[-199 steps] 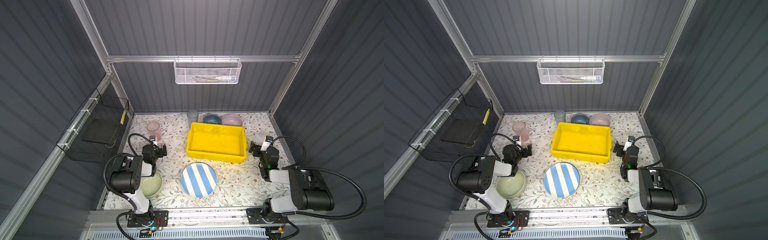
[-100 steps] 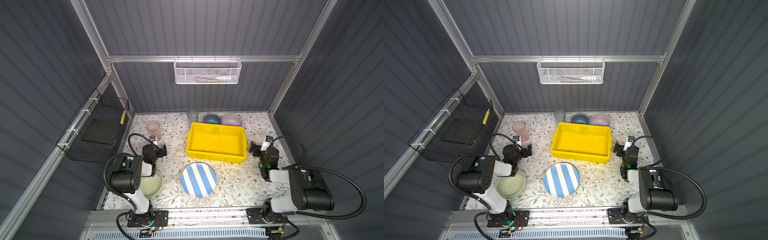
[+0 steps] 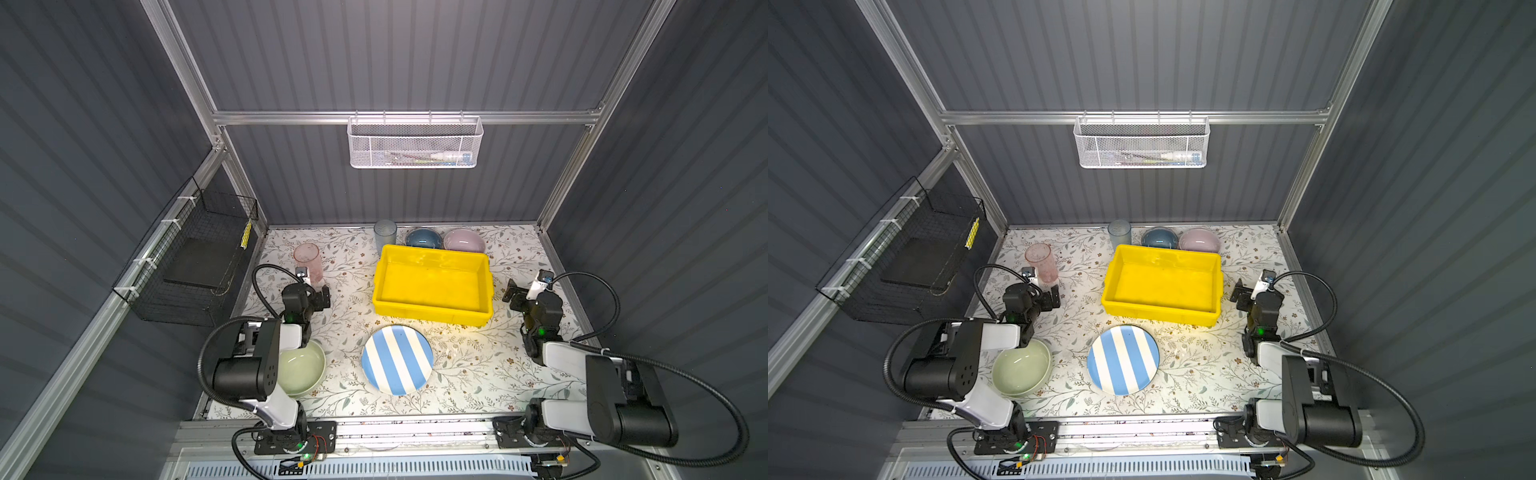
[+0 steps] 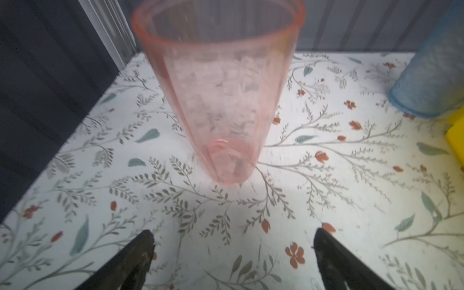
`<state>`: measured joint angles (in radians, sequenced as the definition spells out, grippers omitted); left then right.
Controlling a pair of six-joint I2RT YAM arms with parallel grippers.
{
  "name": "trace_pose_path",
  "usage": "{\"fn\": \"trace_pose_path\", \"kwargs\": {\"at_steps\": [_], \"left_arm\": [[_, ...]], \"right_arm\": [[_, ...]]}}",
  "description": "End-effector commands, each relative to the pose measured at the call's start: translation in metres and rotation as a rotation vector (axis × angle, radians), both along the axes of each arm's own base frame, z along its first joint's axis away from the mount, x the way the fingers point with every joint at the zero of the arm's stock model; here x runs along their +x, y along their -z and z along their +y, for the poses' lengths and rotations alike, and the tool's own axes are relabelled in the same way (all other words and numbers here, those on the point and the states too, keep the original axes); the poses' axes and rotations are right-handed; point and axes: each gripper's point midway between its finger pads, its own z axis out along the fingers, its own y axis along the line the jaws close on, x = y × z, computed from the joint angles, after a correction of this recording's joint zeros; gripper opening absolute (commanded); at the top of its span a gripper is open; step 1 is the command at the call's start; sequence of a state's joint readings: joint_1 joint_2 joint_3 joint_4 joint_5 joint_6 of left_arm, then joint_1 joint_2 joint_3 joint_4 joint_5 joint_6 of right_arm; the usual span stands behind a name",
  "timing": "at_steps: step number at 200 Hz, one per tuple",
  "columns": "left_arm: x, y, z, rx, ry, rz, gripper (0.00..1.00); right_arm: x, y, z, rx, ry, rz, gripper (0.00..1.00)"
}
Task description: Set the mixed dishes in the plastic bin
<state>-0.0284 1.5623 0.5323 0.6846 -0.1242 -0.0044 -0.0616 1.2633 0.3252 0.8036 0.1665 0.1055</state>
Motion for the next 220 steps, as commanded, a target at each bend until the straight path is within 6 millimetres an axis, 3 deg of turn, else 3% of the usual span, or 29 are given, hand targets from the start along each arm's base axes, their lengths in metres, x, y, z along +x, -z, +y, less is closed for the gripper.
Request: {"fn": "trace_pose_path", "kwargs": {"at_steps": [1, 22, 48, 76, 101, 132, 155, 176, 193, 220], "left_arm": [[-0.002, -0.032, 0.005, -0.040, -0.054, 0.014, 1.00], [-0.006, -0.060, -0.004, -0.064, -0.050, 0.026, 1.00], [-0.017, -0.089, -0.017, -0.099, -0.037, 0.057, 1.00], [-0.029, -0.105, -0.040, -0.173, 0.023, 0.145, 1.00], [-0.045, -0.114, -0.067, -0.246, 0.099, 0.229, 0.99], [-0.072, -0.110, -0.100, -0.357, 0.207, 0.359, 0.94], [-0.097, -0.097, -0.118, -0.392, 0.294, 0.460, 0.84], [-0.120, -0.083, -0.117, -0.374, 0.307, 0.547, 0.83], [-0.132, -0.075, -0.116, -0.393, 0.293, 0.578, 0.79], [-0.148, -0.061, -0.128, -0.485, 0.299, 0.630, 0.74]], "right_arm": [[-0.010, -0.022, -0.009, 0.017, 0.068, -0.006, 0.99], [-0.021, -0.044, -0.009, 0.046, 0.080, 0.017, 0.99], [-0.034, -0.065, 0.006, 0.072, 0.029, 0.046, 0.99], [-0.055, -0.097, 0.026, 0.124, -0.037, -0.035, 0.99], [-0.063, -0.110, 0.048, 0.250, -0.129, 0.044, 0.99], [-0.070, -0.105, 0.098, 0.367, -0.352, 0.170, 0.99], [-0.084, -0.097, 0.127, 0.397, -0.445, 0.233, 0.99], [-0.098, -0.088, 0.153, 0.429, -0.547, 0.308, 0.99], [-0.115, -0.069, 0.169, 0.464, -0.597, 0.418, 0.96], [-0.134, -0.050, 0.192, 0.485, -0.668, 0.508, 0.92]]}}
